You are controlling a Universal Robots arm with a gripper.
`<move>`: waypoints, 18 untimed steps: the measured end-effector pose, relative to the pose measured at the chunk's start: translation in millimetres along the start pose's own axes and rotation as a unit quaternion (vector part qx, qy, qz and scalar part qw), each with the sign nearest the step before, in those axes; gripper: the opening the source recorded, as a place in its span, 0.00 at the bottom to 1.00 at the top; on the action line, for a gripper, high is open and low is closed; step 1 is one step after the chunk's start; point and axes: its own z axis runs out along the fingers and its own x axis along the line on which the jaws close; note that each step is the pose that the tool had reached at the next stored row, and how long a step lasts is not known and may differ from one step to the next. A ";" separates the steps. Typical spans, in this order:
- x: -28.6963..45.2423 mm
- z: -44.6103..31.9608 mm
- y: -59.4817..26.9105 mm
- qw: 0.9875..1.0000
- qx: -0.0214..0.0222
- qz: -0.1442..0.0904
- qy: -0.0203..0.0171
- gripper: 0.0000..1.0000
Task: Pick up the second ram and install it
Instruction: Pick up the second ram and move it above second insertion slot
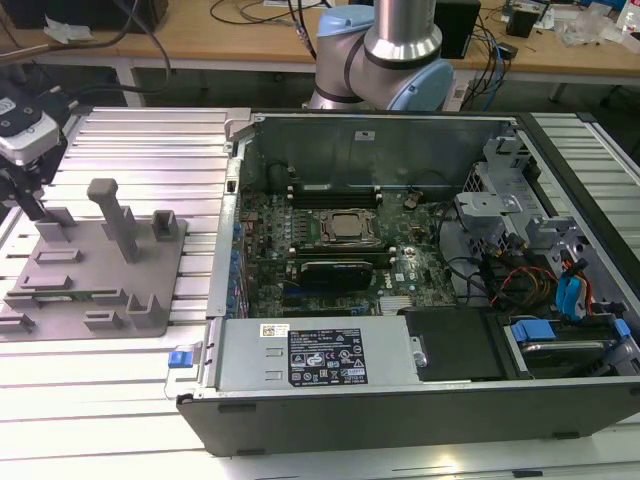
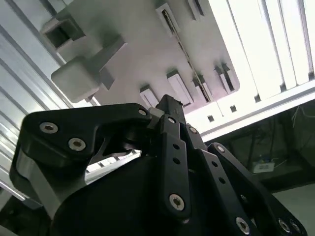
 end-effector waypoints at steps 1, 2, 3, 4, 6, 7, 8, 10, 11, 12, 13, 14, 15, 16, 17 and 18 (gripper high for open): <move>0.0 0.2 0.0 1.000 0.000 -0.013 0.001 0.08; 0.0 0.3 0.0 1.000 0.000 -0.024 0.001 0.08; 0.0 0.7 0.0 0.999 0.000 -0.044 0.002 0.08; 0.0 0.9 -0.1 0.998 0.000 -0.062 0.003 0.08; 0.0 1.4 -0.1 0.996 -0.001 -0.092 0.004 0.08; 0.0 1.5 -0.1 0.995 -0.001 -0.101 0.004 0.08; 0.0 1.8 -0.1 0.993 -0.001 -0.120 0.005 0.08; 0.0 2.5 -0.2 0.987 -0.001 -0.161 0.007 0.08; 0.0 2.7 -0.2 0.985 -0.001 -0.175 0.007 0.08; 0.0 3.0 -0.2 0.981 -0.001 -0.194 0.008 0.08; 0.0 3.3 -0.2 0.977 -0.002 -0.211 0.009 0.08; 0.0 3.6 -0.2 0.972 -0.002 -0.233 0.010 0.08; 0.0 3.8 -0.2 0.970 -0.002 -0.244 0.010 0.08; 0.1 3.9 -0.2 0.967 -0.002 -0.253 0.011 0.08; 0.0 4.2 -0.2 0.962 -0.002 -0.273 0.011 0.08; 0.0 4.5 -0.2 0.957 -0.002 -0.288 0.012 0.08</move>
